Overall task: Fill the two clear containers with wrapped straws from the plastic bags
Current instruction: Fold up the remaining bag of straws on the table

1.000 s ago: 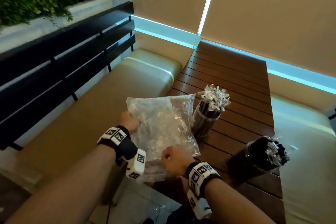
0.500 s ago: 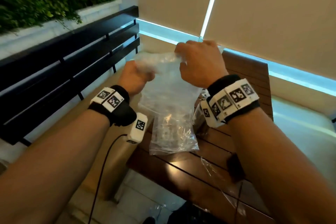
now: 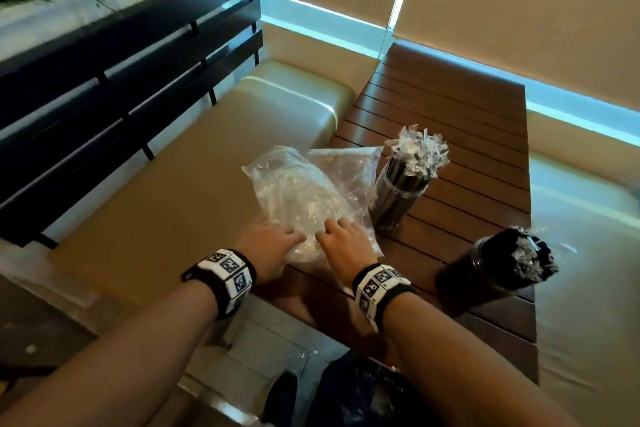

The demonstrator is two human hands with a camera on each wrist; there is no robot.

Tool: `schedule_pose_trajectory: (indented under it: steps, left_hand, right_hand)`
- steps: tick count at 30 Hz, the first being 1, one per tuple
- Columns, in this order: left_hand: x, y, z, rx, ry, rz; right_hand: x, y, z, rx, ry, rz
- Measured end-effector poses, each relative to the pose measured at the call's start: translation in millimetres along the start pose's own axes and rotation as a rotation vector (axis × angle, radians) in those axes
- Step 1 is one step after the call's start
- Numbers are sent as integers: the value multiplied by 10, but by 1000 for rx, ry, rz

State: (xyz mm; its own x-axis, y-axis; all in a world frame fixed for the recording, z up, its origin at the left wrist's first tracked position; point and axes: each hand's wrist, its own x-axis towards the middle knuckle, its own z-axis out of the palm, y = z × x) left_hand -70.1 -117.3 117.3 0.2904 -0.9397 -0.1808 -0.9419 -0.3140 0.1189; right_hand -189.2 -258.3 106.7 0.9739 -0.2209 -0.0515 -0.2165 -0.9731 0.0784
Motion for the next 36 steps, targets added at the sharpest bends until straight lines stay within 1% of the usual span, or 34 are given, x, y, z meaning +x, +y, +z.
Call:
schedule_pose_trajectory:
  steps: [4, 6, 8, 10, 12, 14, 16, 17, 19, 20, 22, 23, 24, 26, 27, 28, 30, 32, 34, 36]
  left_hand:
    - [65, -1, 373, -59, -244, -53]
    - [48, -21, 538, -123, -291, -96]
    - [26, -111, 647, -270, -276, -135]
    - [2, -231, 721, -425, -249, -174]
    - [-35, -309, 799, -531, -224, -235]
    - [-35, -312, 847, -615, -146, -336]
    - [22, -296, 882, -599, -48, -418]
    - [67, -299, 890, -569, -24, -451]
    - [171, -310, 934, -505, -34, -490]
    - [218, -318, 941, -447, -47, -490]
    - [287, -300, 933, -292, -21, -453]
    - [301, -270, 926, -219, -6, -406]
    - [308, -218, 888, -160, -8, -319]
    - [293, -87, 807, -22, -13, -79]
    - [287, -55, 795, 55, -17, 14]
    - [287, -66, 818, 95, -39, 53]
    - [314, -105, 865, 95, -80, 28]
    - [327, -131, 928, 110, -85, 31]
    - [321, -109, 913, 89, -77, 12]
    - [316, -140, 926, 59, -60, 7]
  right_hand:
    - [-64, -67, 334, 17, -225, -78]
    - [-127, -39, 489, 113, -302, -109]
    - [-175, 70, 604, 295, -335, -89]
    - [-182, 201, 647, 457, -337, -15]
    - [-124, 300, 650, 496, -348, 29]
    - [-43, 350, 658, 450, -359, 69]
    - [41, 355, 679, 410, -368, 90]
    - [76, 348, 705, 387, -381, 94]
    - [121, 312, 750, 343, -405, 110]
    - [139, 290, 763, 344, -384, 131]
    - [156, 245, 762, 348, -329, 172]
    - [161, 228, 769, 348, -312, 174]
    - [171, 222, 777, 352, -308, 162]
    - [201, 248, 790, 395, -329, 147]
    - [227, 278, 801, 431, -339, 150]
    - [253, 308, 804, 463, -355, 159]
    - [285, 343, 810, 500, -399, 170]
    - [277, 346, 783, 488, -392, 146]
    - [224, 344, 752, 387, -354, 37]
    - [167, 328, 690, 224, -353, -121]
